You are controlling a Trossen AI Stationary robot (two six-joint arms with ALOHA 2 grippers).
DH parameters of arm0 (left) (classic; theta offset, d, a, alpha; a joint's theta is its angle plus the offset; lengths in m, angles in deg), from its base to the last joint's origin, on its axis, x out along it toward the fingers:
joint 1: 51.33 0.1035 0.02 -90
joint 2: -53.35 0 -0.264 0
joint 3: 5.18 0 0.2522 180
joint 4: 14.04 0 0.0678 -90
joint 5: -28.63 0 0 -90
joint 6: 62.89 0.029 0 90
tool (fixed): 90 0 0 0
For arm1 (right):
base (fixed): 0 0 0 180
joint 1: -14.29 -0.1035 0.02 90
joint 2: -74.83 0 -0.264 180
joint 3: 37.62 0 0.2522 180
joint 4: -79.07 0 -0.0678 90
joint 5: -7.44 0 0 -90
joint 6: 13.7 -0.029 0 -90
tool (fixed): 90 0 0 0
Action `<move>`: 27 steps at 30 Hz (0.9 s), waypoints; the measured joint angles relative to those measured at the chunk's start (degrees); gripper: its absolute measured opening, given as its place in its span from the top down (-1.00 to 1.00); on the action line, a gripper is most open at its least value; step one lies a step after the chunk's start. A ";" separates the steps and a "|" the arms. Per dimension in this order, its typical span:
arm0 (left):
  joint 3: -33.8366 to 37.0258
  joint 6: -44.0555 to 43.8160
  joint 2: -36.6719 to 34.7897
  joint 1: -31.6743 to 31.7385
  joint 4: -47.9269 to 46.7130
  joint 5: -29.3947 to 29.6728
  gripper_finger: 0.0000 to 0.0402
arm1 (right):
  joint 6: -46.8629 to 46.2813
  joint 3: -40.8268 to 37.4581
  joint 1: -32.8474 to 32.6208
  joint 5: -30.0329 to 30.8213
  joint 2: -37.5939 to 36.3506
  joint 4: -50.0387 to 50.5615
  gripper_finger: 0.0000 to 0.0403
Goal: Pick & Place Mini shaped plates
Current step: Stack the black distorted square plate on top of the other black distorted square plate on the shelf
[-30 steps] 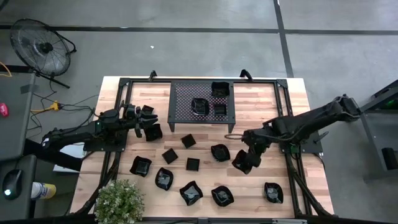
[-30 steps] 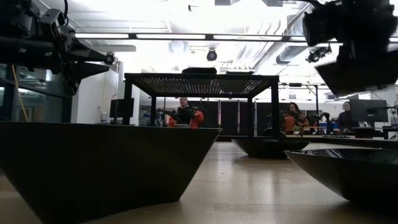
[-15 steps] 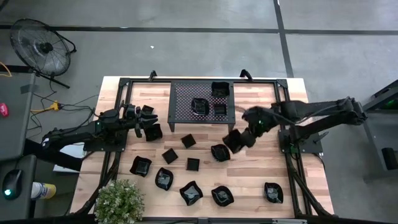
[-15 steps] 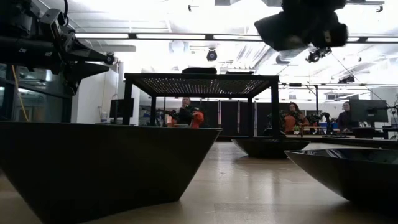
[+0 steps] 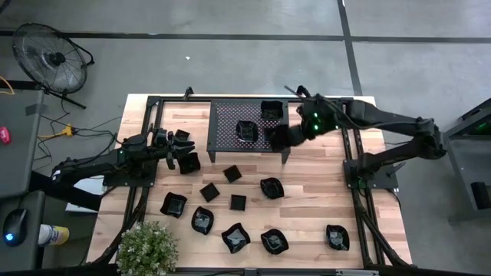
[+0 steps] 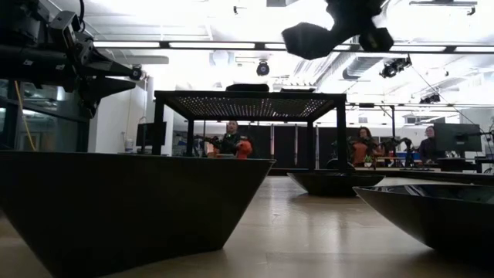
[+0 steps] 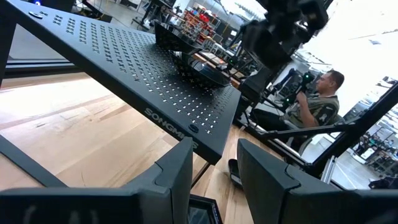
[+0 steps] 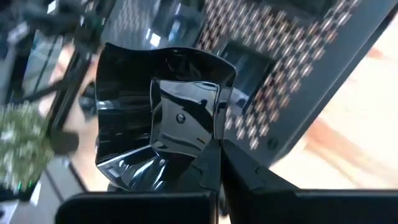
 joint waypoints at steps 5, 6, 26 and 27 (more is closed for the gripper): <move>0.01 0.00 -0.01 0.00 0.00 0.00 0.38 | 1.29 3.57 4.88 -0.23 3.19 -0.06 1.00; 0.02 0.00 0.01 0.01 0.00 0.00 0.38 | 1.49 4.28 5.66 -0.35 3.95 -0.17 1.00; 0.02 0.00 0.01 -0.01 0.00 0.00 0.38 | 0.87 8.93 18.03 -4.52 14.48 -3.00 1.00; 0.01 0.00 0.00 -0.01 0.00 0.00 0.38 | 0.38 8.89 18.06 -4.46 14.48 -2.80 1.00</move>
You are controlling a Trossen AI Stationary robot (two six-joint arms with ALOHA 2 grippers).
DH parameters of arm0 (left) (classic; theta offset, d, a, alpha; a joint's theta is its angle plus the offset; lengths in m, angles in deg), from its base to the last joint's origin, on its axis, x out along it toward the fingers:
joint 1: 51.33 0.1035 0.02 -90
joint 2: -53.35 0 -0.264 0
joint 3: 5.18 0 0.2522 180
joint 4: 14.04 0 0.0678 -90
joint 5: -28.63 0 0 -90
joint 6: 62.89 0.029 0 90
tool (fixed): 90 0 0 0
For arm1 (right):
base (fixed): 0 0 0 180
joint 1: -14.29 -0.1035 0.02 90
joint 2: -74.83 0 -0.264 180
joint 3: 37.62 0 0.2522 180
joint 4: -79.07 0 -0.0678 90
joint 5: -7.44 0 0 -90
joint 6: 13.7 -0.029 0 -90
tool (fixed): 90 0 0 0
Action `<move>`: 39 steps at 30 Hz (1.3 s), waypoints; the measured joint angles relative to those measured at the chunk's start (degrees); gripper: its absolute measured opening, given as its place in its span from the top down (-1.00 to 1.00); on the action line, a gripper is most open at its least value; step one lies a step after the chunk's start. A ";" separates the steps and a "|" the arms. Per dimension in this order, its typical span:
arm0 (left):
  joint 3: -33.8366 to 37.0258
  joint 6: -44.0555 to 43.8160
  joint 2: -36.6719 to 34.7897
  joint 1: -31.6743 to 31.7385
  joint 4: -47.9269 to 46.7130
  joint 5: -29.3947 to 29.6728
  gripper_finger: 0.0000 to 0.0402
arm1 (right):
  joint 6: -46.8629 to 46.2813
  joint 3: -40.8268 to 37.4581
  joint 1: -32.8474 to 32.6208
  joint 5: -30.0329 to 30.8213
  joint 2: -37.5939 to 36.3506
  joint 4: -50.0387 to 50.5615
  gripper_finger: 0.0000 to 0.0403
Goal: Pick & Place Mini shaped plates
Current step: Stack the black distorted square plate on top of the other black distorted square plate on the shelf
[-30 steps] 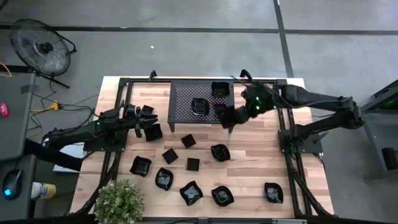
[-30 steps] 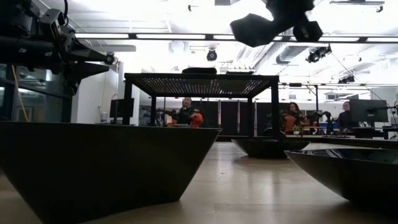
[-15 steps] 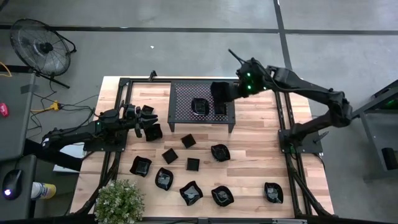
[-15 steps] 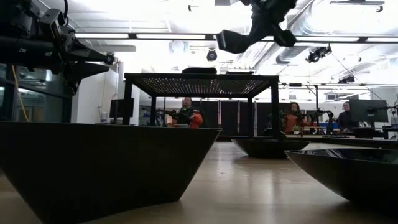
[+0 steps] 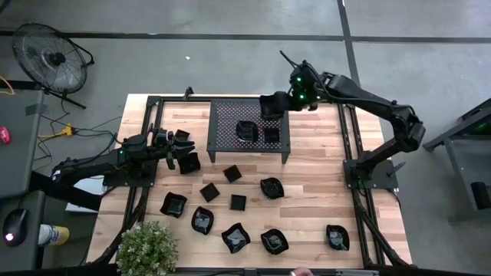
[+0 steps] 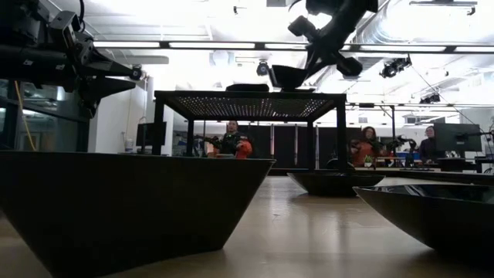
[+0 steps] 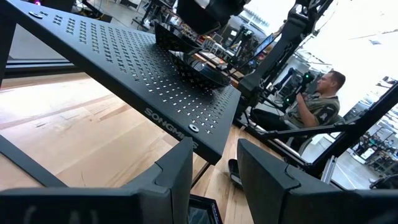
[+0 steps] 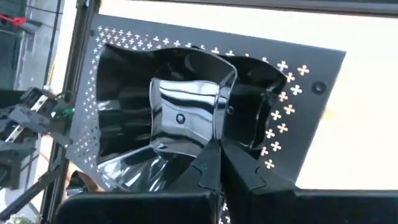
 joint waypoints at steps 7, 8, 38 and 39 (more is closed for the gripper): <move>0.00 -0.02 -0.01 0.00 0.00 0.00 0.38 | -3.69 -0.01 0.11 0.87 0.00 1.05 1.00; 0.00 -0.01 0.00 0.01 0.00 0.00 0.38 | -4.08 -0.02 0.27 0.85 0.00 1.61 1.00; -0.01 -0.02 0.01 0.00 0.00 -0.02 0.38 | -6.02 -0.04 -0.51 2.43 2.78 1.26 1.00; -0.01 0.00 -0.01 0.00 0.00 0.00 0.38 | -5.73 -0.04 -0.51 2.55 2.78 1.47 1.00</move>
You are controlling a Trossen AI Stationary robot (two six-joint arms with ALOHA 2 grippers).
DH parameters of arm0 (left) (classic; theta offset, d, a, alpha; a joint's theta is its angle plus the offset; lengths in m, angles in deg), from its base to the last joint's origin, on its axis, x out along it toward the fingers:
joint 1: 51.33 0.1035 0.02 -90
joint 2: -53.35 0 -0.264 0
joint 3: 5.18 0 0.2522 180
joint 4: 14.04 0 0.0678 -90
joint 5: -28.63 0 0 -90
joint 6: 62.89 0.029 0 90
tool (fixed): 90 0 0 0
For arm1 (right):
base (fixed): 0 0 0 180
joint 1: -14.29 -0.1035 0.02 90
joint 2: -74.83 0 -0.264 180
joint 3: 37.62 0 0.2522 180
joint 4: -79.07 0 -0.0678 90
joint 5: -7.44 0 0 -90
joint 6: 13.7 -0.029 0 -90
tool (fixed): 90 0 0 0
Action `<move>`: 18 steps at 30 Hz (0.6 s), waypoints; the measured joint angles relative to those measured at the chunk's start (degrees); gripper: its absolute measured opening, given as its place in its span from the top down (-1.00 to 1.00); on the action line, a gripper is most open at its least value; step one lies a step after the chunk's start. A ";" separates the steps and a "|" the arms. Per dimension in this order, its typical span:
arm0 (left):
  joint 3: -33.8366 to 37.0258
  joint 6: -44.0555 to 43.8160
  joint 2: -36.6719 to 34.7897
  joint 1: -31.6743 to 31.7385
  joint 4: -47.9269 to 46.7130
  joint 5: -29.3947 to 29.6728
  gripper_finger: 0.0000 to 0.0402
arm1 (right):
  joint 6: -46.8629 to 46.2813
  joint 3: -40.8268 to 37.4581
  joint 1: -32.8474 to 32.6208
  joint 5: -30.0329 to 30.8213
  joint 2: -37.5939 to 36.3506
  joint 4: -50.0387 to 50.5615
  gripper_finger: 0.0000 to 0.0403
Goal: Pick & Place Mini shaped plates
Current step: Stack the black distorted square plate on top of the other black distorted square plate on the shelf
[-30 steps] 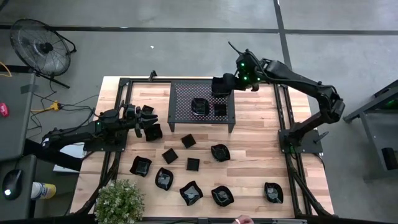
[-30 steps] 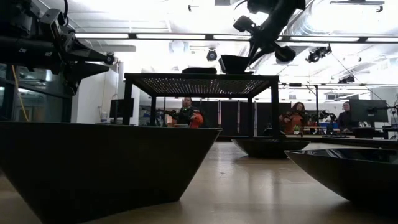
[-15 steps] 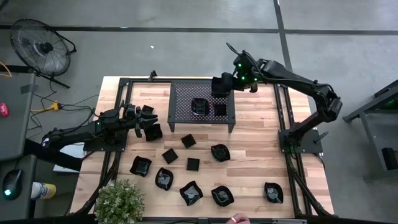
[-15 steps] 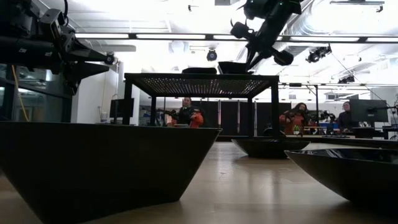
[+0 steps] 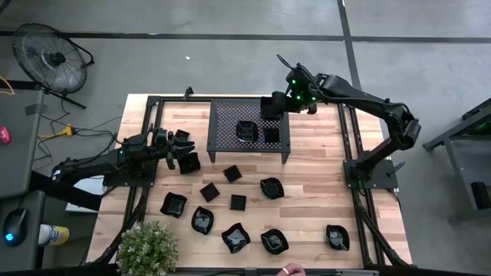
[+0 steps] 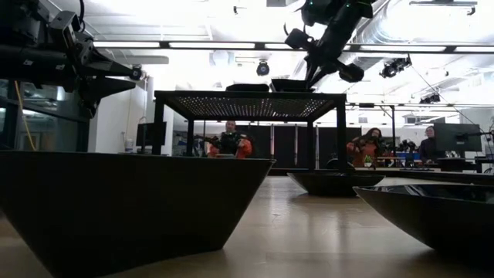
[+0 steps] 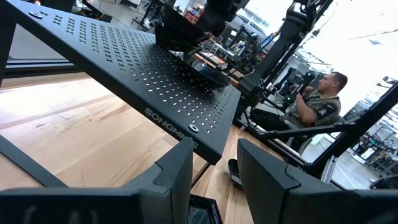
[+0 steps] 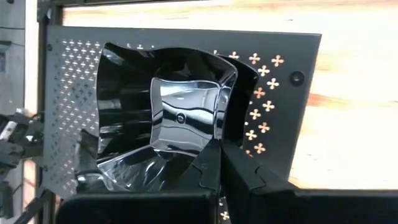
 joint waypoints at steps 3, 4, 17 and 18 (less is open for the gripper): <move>0.01 -0.01 0.00 0.02 0.00 0.00 0.38 | 0.21 0.00 -0.02 0.11 -0.02 0.09 1.00; 0.01 -0.01 0.00 0.02 0.00 0.00 0.38 | 0.21 0.00 -0.02 0.11 -0.02 0.14 1.00; 0.02 0.00 0.01 0.02 0.00 0.00 0.38 | 1.71 0.00 0.02 -0.60 1.29 -0.47 1.00; 0.00 0.00 0.02 0.02 0.00 0.00 0.38 | 1.71 0.00 0.09 -0.58 1.33 -0.47 1.00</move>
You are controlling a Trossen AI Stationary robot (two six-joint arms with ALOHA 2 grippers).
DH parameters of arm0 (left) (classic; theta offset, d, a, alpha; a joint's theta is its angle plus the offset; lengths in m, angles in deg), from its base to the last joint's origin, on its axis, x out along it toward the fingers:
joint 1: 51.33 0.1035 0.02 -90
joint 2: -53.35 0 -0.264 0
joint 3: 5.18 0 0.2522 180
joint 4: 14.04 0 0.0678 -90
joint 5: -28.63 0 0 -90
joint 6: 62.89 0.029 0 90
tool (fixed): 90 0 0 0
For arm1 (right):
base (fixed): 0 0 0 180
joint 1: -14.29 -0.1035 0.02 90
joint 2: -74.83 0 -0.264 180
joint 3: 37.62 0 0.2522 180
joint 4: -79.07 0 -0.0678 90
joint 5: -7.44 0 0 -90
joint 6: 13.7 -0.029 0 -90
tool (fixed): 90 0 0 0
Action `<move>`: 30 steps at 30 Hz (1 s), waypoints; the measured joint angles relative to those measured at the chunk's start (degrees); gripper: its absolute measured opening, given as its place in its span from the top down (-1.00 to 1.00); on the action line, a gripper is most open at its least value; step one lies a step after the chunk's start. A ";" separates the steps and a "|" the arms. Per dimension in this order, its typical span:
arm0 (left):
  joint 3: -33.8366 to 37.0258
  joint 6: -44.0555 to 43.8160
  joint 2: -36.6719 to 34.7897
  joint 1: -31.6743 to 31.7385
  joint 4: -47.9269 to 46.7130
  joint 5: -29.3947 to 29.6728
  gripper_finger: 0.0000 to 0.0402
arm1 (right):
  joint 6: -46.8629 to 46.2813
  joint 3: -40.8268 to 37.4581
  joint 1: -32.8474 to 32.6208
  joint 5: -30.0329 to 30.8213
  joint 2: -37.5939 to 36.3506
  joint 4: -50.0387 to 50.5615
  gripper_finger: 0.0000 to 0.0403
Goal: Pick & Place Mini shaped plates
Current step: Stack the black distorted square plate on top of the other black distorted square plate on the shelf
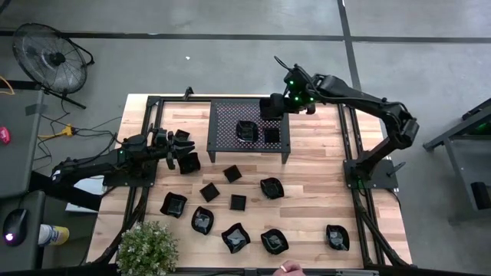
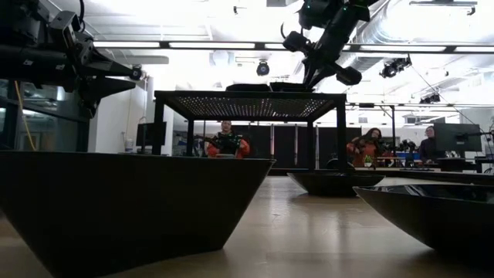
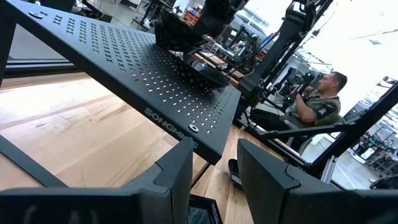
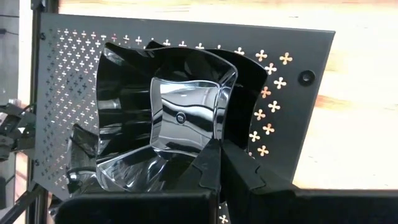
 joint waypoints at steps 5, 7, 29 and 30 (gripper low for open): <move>0.00 0.00 -0.02 0.01 0.00 0.00 0.38 | 0.01 0.00 0.04 0.27 0.02 -0.04 1.00; 0.01 -0.02 -0.02 -0.01 0.00 0.00 0.38 | 0.02 0.00 0.06 0.61 0.02 -0.04 1.00; 0.01 0.00 -0.02 0.00 0.00 0.00 0.38 | 1.07 0.00 0.45 -0.10 0.02 -0.52 0.77; -0.01 0.00 -0.02 0.00 0.00 0.00 0.38 | 1.07 0.00 0.45 -0.28 0.00 -0.60 0.76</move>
